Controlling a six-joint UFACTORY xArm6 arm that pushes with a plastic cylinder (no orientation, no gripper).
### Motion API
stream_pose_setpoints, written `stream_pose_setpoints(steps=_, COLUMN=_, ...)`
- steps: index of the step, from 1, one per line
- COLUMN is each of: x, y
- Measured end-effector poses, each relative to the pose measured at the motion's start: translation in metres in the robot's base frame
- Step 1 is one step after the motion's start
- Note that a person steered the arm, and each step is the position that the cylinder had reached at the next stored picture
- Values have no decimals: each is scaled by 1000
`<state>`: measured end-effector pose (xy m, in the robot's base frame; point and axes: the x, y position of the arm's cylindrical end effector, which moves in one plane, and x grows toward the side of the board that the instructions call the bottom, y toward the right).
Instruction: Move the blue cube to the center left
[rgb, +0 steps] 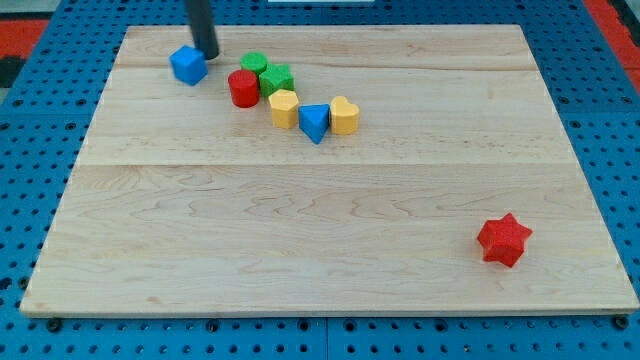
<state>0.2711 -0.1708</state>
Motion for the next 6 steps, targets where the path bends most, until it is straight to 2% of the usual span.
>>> stream_pose_setpoints(steps=1, x=37, y=-19)
stream_pose_setpoints(steps=2, x=-3, y=-38)
stream_pose_setpoints(steps=4, x=87, y=-29)
stream_pose_setpoints(steps=6, x=66, y=-112)
